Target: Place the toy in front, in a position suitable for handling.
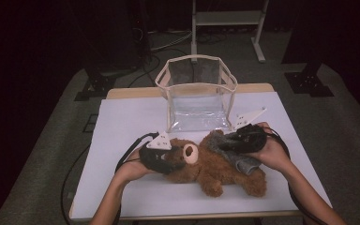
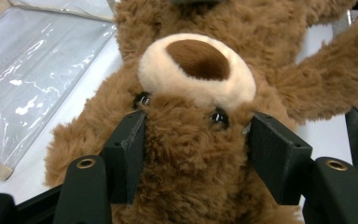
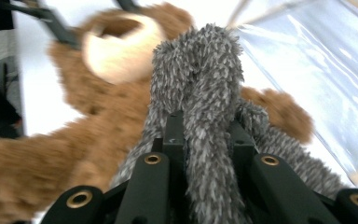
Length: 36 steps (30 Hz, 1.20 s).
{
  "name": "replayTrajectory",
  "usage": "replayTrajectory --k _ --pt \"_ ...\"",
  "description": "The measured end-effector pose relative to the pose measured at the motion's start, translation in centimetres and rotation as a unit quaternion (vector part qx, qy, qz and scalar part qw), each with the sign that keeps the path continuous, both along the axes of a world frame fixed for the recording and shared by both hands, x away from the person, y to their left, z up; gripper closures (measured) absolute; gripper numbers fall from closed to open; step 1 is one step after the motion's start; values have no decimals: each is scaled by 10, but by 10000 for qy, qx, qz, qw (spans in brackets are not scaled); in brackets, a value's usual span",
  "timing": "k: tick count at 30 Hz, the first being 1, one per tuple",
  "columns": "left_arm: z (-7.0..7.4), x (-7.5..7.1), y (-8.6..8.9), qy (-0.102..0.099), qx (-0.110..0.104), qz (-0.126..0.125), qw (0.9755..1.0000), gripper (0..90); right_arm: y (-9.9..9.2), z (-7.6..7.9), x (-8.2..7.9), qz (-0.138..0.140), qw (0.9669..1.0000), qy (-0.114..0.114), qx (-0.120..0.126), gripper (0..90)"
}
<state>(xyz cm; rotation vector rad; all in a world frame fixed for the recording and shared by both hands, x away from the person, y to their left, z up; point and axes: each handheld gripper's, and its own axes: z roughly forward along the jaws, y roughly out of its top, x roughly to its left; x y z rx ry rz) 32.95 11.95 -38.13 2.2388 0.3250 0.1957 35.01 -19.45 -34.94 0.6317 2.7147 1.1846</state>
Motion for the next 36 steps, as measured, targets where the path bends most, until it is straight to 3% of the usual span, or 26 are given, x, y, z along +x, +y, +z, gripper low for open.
replayTrajectory --k 5,9,12,19,21,24,29,33,36 --pt "0 3 -3 -26 47 123 9999 398 24 5 -21 531 9986 -43 48 744" --pt "0 2 -2 -48 74 145 9999 398 43 -7 -35 786 9966 -32 -232 740" --pt "0 2 0 -49 73 128 9999 398 40 -11 -39 772 9967 -77 -249 744" --pt "12 -3 14 -83 24 53 9999 397 10 -14 -39 596 9981 -48 -167 754" --pt "11 -4 18 -66 154 76 9998 402 3 -12 -40 512 9985 -64 -157 754" --pt "1 -4 16 71 186 63 9998 408 -2 -10 -40 422 9990 -30 -112 754" --pt "-11 1 10 236 102 -28 9997 416 6 -3 -43 452 9990 1 -22 750" --pt "-10 -1 6 234 41 -55 9997 416 20 10 -49 761 9970 36 100 750" --pt "-10 -1 4 200 93 -53 9997 416 35 9 -58 984 9950 122 88 750"
